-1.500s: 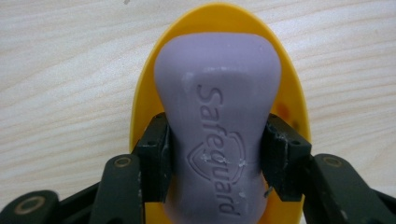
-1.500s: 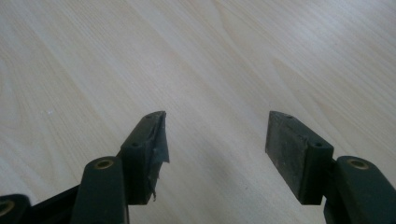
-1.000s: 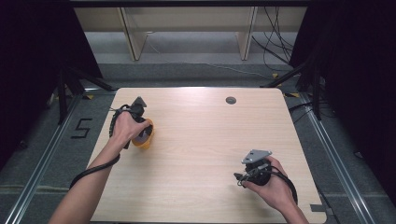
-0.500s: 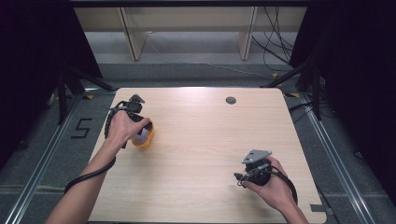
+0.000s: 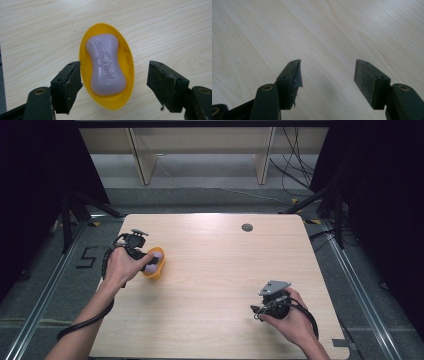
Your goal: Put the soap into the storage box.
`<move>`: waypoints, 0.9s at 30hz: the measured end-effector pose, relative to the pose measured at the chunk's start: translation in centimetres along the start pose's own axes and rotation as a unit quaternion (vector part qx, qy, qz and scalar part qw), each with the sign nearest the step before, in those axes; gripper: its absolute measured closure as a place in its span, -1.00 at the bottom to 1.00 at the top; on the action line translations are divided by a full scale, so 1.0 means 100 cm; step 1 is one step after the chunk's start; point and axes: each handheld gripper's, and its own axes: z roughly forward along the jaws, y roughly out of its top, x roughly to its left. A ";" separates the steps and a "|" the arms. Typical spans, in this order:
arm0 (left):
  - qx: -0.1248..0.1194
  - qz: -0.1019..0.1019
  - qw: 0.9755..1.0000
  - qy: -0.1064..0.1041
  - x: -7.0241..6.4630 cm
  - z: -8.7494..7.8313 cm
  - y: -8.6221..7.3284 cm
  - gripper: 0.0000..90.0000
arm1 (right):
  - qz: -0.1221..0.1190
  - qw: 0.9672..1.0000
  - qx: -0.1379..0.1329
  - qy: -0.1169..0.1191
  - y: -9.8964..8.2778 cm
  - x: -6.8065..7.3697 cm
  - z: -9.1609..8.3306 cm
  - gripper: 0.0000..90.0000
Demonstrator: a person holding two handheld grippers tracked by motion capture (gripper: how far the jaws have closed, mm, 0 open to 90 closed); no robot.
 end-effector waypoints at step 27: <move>-0.093 0.030 0.995 -0.031 0.003 -0.026 -0.098 -0.48 | -0.006 1.000 0.000 -0.001 0.001 -0.001 0.000 -0.14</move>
